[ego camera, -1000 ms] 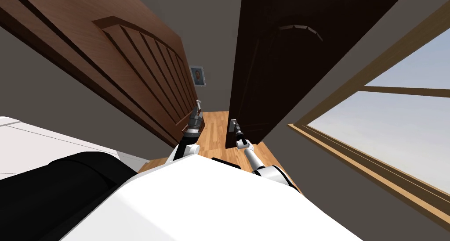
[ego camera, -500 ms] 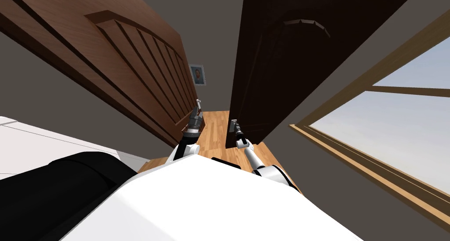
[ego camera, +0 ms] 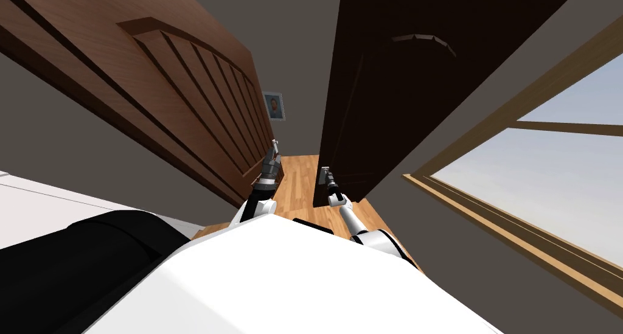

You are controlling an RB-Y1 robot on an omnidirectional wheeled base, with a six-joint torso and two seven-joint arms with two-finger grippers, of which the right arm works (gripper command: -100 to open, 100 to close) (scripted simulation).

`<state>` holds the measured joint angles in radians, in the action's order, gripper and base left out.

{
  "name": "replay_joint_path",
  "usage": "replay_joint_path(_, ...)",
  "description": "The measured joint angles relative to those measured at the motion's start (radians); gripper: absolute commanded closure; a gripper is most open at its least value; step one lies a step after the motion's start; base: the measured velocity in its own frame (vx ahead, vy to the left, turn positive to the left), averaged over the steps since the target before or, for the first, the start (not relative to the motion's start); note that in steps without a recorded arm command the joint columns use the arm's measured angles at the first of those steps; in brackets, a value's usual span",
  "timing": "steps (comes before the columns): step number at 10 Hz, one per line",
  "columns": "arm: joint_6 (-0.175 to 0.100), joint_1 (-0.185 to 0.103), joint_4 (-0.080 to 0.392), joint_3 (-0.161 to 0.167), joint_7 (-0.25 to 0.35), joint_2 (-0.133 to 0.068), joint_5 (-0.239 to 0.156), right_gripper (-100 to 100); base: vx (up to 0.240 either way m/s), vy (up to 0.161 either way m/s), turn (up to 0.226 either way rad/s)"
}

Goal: Push the door open

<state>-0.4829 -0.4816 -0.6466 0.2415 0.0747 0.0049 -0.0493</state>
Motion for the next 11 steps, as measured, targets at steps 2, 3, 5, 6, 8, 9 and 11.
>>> replay_joint_path(2, -0.014, -0.020, 0.032, -0.016, -0.003, -0.007, -0.006, 100, 0.127, 0.113, -0.029)
replay_joint_path(3, -0.008, -0.010, 0.009, -0.022, -0.009, -0.009, -0.006, 100, 0.133, 0.114, -0.023)
replay_joint_path(5, -0.010, -0.016, 0.013, -0.030, -0.009, -0.018, -0.009, 100, 0.117, 0.102, -0.039)
replay_joint_path(6, -0.001, -0.008, 0.000, -0.039, -0.014, -0.023, -0.010, 100, 0.152, 0.152, -0.107)
replay_joint_path(8, -0.004, -0.010, 0.015, -0.063, -0.025, -0.034, -0.017, 100, 0.158, 0.149, -0.063)
replay_joint_path(9, 0.001, -0.001, 0.002, -0.070, -0.025, -0.043, -0.019, 100, 0.140, 0.148, -0.078)
replay_joint_path(11, 0.007, 0.009, -0.017, -0.097, -0.037, -0.055, -0.025, 100, 0.153, 0.143, -0.121)
